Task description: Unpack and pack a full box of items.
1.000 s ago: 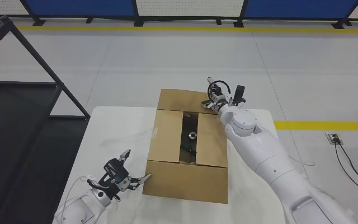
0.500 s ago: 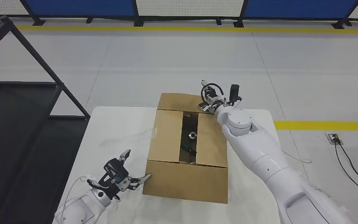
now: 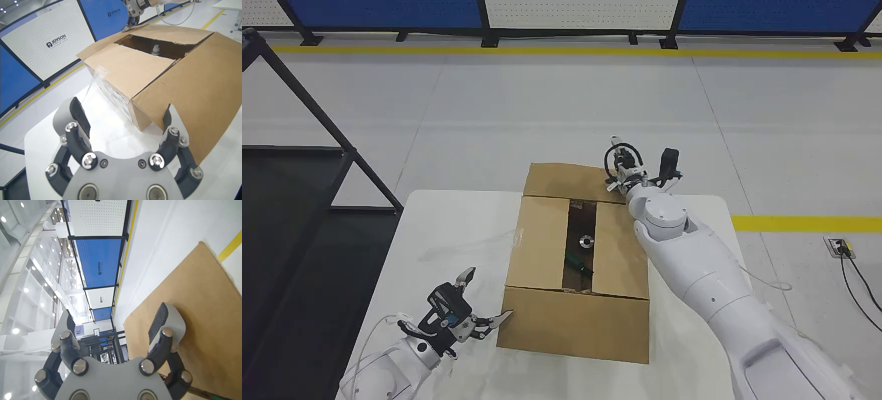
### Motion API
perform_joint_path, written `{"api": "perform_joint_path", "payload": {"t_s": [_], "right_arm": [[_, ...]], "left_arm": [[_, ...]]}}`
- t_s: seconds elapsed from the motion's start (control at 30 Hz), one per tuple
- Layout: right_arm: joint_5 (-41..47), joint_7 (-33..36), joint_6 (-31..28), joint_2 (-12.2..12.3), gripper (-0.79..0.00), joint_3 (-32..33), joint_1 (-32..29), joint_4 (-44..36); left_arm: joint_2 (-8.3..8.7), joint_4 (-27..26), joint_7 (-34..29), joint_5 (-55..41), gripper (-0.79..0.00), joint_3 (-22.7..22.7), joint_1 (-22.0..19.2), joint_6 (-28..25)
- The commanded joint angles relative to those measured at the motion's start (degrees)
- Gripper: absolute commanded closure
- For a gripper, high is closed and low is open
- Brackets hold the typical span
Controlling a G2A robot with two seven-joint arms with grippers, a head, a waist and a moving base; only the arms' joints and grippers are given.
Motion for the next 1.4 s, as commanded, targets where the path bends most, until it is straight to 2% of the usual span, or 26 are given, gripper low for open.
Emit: {"api": "perform_joint_path", "payload": {"t_s": [0.0, 0.43, 1.07, 1.37], "right_arm": [[-0.7, 0.3, 1.0, -0.4, -0.785, -0.1, 0.4, 1.0], [-4.2, 4.8, 6.3, -2.6, -0.785, 0.1, 3.1, 6.5], [-6.2, 6.3, 5.3, -4.7, -0.785, 2.7, 4.0, 10.9], [-6.8, 6.9, 3.3, -4.7, -0.785, 4.7, 3.8, 11.6]], "left_arm": [[0.0, 0.0, 0.0, 0.0, -0.785, 0.0, 0.0, 0.0], [0.0, 0.0, 0.0, 0.0, -0.785, 0.0, 0.0, 0.0], [0.0, 0.0, 0.0, 0.0, -0.785, 0.0, 0.0, 0.0], [0.16, 0.2, -1.5, 0.1, -0.785, 1.2, 0.1, 3.0]]}}
